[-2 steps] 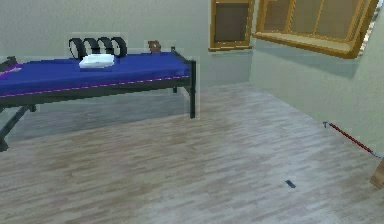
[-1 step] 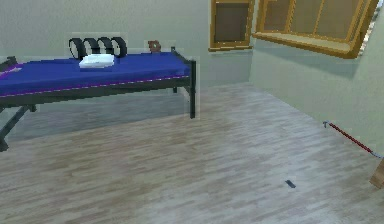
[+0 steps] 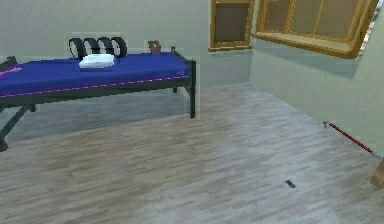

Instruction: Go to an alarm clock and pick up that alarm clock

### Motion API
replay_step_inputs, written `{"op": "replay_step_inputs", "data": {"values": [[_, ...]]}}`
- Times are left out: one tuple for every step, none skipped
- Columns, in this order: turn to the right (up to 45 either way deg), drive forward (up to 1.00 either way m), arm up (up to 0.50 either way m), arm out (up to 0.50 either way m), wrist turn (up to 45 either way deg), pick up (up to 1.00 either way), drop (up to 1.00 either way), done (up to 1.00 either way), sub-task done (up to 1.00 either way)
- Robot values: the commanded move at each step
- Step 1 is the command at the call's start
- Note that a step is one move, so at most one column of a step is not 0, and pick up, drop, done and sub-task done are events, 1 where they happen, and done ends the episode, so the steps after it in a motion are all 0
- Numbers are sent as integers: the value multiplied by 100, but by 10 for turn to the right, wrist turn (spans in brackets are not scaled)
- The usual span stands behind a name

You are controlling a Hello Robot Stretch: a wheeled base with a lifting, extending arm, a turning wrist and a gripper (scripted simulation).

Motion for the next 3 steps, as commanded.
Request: {"op": "replay_step_inputs", "data": {"values": [[0, 0, -30, 0, 0, 0, 0, 0, 0], [0, 0, 0, 0, 0, 100, 0, 0, 0], [0, 0, 10, 0, 0, 0, 0, 0, 0]]}}
